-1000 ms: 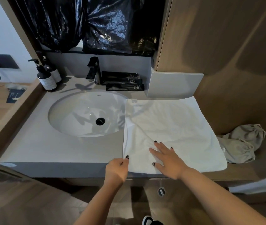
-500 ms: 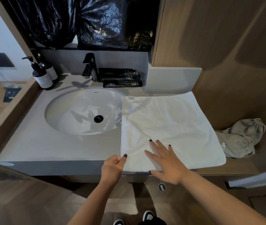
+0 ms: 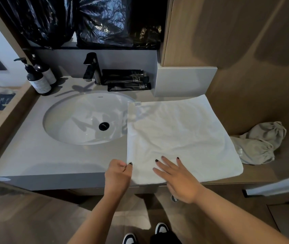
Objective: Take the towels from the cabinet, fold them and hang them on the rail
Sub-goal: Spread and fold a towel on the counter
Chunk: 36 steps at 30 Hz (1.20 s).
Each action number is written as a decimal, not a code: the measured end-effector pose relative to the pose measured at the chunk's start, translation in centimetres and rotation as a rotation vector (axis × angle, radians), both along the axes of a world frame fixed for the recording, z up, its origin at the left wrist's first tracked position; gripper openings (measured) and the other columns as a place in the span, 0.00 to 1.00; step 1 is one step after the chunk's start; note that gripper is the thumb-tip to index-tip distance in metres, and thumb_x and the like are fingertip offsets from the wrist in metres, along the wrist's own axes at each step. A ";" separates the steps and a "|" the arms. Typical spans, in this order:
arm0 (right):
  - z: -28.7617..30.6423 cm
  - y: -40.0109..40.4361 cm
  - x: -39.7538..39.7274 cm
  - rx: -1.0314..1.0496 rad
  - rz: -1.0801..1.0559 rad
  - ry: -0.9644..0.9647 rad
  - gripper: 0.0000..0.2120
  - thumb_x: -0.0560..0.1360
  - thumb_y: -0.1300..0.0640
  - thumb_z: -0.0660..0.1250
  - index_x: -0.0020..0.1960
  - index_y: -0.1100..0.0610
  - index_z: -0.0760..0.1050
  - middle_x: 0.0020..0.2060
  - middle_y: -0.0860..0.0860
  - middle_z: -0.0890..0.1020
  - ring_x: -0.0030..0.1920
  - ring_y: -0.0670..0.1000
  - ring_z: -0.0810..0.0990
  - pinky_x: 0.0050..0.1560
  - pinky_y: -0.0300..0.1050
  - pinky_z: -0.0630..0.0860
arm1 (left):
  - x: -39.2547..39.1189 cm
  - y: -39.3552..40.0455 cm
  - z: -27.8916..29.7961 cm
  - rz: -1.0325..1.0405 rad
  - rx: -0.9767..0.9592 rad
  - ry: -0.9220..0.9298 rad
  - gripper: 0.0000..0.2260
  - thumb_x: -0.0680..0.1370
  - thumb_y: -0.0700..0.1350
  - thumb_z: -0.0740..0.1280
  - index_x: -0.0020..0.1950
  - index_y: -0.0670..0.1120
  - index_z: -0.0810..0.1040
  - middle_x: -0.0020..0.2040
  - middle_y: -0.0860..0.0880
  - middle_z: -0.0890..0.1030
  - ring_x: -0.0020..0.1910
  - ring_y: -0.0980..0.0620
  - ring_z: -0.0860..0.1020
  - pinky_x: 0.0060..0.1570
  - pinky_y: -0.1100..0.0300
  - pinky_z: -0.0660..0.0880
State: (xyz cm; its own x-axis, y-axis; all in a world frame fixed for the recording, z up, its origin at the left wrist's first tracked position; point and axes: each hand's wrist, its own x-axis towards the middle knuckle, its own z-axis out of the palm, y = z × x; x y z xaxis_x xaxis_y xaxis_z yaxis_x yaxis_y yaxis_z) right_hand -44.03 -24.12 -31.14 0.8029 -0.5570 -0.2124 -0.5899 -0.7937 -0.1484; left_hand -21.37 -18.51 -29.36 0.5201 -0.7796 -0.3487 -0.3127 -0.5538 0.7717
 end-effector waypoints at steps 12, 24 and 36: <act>0.0 -3.2 1.9 0.110 -0.337 -0.227 0.26 0.81 0.62 0.52 0.78 0.56 0.58 0.78 0.50 0.58 0.77 0.46 0.48 0.78 0.50 0.51 | -3.8 -6.4 -2.6 -0.776 -0.084 -0.665 0.25 0.85 0.46 0.48 0.81 0.44 0.45 0.81 0.48 0.41 0.79 0.51 0.38 0.77 0.55 0.37; -1.5 -4.3 0.4 0.038 -0.342 -0.011 0.43 0.68 0.36 0.15 0.80 0.45 0.38 0.78 0.46 0.36 0.78 0.51 0.34 0.78 0.55 0.38 | -2.9 -5.8 -3.8 -0.741 0.111 -0.801 0.32 0.82 0.63 0.41 0.79 0.50 0.33 0.78 0.45 0.30 0.77 0.46 0.31 0.76 0.48 0.34; -0.4 -4.9 1.3 0.076 -0.380 -0.047 0.36 0.75 0.38 0.29 0.80 0.46 0.46 0.80 0.46 0.43 0.79 0.50 0.41 0.77 0.50 0.42 | -2.2 -9.1 -4.6 -0.741 0.065 -0.815 0.36 0.76 0.65 0.32 0.79 0.48 0.32 0.78 0.45 0.30 0.76 0.47 0.29 0.75 0.50 0.32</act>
